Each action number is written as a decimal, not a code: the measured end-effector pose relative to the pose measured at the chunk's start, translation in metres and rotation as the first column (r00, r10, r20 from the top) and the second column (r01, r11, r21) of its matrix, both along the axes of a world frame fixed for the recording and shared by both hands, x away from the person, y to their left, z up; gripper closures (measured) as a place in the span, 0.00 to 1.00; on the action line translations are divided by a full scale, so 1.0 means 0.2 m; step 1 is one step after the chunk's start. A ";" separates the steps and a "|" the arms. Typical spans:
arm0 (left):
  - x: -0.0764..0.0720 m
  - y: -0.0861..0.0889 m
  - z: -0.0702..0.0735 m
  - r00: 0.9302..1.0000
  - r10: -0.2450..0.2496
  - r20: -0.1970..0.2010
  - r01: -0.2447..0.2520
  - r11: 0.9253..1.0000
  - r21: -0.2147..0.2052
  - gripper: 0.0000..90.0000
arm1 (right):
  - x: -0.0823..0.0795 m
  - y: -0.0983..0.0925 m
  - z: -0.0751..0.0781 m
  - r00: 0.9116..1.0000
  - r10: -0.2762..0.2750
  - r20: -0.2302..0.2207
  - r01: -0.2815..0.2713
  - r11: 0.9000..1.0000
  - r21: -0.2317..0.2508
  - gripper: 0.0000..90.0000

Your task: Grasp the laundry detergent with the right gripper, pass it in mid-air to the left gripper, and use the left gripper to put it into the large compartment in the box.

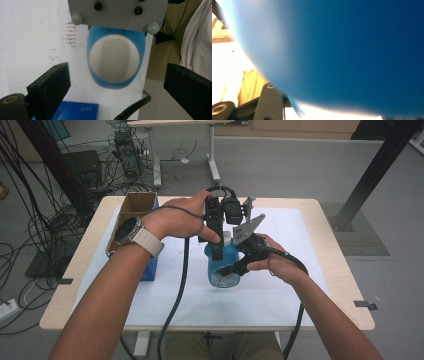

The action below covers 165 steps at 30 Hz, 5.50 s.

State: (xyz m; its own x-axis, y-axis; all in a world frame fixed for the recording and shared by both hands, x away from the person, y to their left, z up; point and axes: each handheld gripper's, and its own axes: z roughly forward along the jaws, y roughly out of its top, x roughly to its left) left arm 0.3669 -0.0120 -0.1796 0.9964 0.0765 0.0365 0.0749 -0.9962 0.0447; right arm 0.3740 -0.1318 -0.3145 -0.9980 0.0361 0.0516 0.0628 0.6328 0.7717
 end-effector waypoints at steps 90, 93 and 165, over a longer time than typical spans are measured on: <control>0.02 0.01 -0.02 1.000 -0.004 -0.001 0.004 1.000 -0.018 0.10 | 0.01 0.01 0.00 1.000 0.003 -0.019 -0.003 1.000 0.023 0.49; 0.02 0.01 -0.02 1.000 -0.005 -0.001 0.005 1.000 -0.015 0.10 | 0.01 0.01 0.00 1.000 0.005 -0.020 -0.005 1.000 0.025 0.49; 0.01 0.01 -0.04 1.000 -0.016 -0.004 0.016 1.000 -0.015 0.10 | 0.02 0.02 0.01 1.000 0.003 -0.025 -0.002 1.000 0.030 0.49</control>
